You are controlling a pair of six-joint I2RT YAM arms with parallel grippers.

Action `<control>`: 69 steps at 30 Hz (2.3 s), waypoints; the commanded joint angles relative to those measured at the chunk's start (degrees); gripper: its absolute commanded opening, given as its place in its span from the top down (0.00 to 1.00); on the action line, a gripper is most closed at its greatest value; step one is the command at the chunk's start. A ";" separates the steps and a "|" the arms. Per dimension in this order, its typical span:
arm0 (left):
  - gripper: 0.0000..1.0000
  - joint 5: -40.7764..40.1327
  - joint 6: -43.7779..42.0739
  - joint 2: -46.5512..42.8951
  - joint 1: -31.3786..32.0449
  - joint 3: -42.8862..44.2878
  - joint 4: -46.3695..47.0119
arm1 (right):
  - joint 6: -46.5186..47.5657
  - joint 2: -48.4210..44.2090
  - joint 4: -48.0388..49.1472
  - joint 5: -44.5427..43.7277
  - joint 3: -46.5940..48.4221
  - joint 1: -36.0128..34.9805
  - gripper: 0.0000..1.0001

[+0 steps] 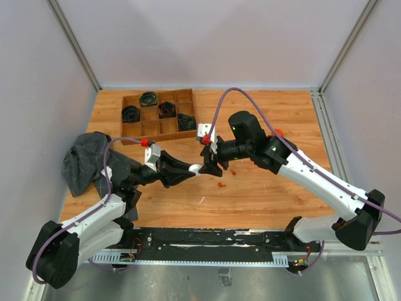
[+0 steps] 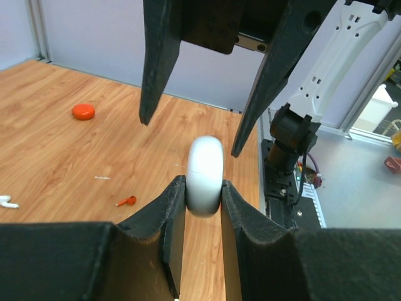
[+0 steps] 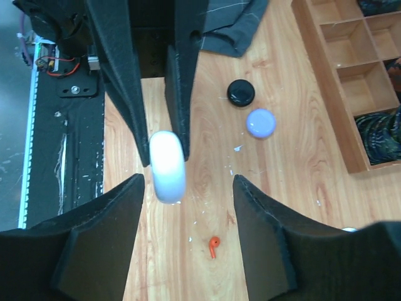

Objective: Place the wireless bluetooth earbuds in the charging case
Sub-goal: Open the charging case, then pick up the earbud from the center of the board.

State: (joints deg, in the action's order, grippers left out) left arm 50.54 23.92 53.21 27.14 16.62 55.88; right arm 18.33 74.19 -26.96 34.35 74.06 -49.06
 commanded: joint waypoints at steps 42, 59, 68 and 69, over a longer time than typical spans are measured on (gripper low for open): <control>1.00 3.19 -5.78 -2.40 0.20 -3.10 4.74 | -4.02 -4.13 10.45 -19.92 -2.89 -1.33 0.28; 1.00 -17.16 -8.14 -3.22 0.21 -7.68 2.13 | -14.61 -3.23 2.36 -27.01 -6.34 4.43 0.28; 1.00 -21.88 -10.43 -4.54 0.20 -8.92 0.56 | -18.90 5.99 1.81 -31.74 -7.65 7.05 0.28; 1.00 -22.37 -10.47 -4.60 0.20 -9.09 0.55 | -18.75 8.09 1.82 -31.92 -7.18 7.12 0.29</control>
State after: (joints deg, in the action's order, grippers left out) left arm 31.83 15.42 49.52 27.14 8.23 56.34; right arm 1.89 77.14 -24.27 5.78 66.37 -42.92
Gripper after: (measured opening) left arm 0.288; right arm 0.716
